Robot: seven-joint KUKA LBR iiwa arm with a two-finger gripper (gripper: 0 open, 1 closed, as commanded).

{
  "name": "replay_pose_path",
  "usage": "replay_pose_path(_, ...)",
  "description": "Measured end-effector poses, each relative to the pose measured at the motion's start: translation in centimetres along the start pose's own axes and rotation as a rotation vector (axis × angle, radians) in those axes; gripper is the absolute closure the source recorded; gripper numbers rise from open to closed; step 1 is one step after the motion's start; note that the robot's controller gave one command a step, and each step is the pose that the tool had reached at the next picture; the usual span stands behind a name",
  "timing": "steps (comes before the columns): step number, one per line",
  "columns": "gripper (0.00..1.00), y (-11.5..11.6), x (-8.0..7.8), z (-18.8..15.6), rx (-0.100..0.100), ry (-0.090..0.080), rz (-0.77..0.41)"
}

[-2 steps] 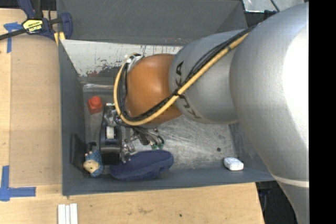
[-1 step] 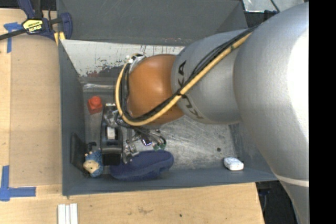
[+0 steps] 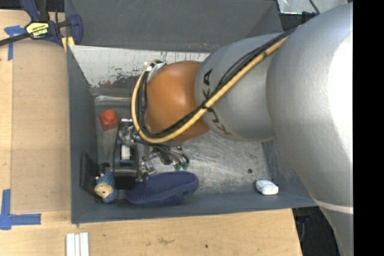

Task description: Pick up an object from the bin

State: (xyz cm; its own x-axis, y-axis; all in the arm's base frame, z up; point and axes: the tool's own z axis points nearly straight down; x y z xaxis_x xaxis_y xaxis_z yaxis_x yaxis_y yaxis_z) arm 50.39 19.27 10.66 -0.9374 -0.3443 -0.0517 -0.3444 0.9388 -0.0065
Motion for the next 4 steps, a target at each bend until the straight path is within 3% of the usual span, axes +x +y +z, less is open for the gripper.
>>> replay_pose_path(1,0.0,0.0,0.3,0.2,0.0,0.012,0.0)
replay_pose_path(2,0.0,0.1,0.6,-0.8,-0.013,0.022,-0.331)
replay_pose_path(3,0.0,-0.6,-4.6,-2.0,-0.01,0.048,-0.164)
replay_pose_path(4,0.0,1.0,-6.0,0.9,0.002,0.054,-0.485)
